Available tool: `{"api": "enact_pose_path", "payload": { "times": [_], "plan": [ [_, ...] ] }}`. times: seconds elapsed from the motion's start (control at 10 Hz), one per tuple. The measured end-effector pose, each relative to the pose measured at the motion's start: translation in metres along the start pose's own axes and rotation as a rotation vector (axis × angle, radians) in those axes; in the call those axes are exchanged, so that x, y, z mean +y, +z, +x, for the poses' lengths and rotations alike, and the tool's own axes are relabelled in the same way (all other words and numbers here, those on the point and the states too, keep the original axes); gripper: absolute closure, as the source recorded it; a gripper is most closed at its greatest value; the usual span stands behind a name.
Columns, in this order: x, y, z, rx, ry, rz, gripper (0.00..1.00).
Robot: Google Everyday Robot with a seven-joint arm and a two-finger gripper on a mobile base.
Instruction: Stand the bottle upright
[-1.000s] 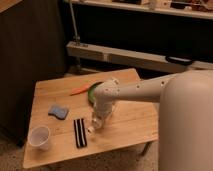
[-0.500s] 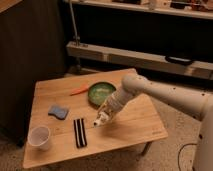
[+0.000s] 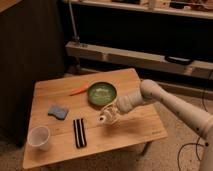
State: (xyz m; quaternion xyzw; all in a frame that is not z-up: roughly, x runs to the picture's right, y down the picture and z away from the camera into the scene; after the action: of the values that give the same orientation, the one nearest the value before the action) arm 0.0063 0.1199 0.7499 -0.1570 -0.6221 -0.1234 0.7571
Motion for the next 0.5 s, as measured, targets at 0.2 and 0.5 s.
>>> {"api": "enact_pose_path", "payload": {
  "times": [0.2,0.5],
  "plan": [
    [0.001,-0.006,-0.004,-0.104,0.069,0.036,1.0],
    [0.018,0.005,0.005,-0.24,0.209,-0.027,1.0]
  ]
}}
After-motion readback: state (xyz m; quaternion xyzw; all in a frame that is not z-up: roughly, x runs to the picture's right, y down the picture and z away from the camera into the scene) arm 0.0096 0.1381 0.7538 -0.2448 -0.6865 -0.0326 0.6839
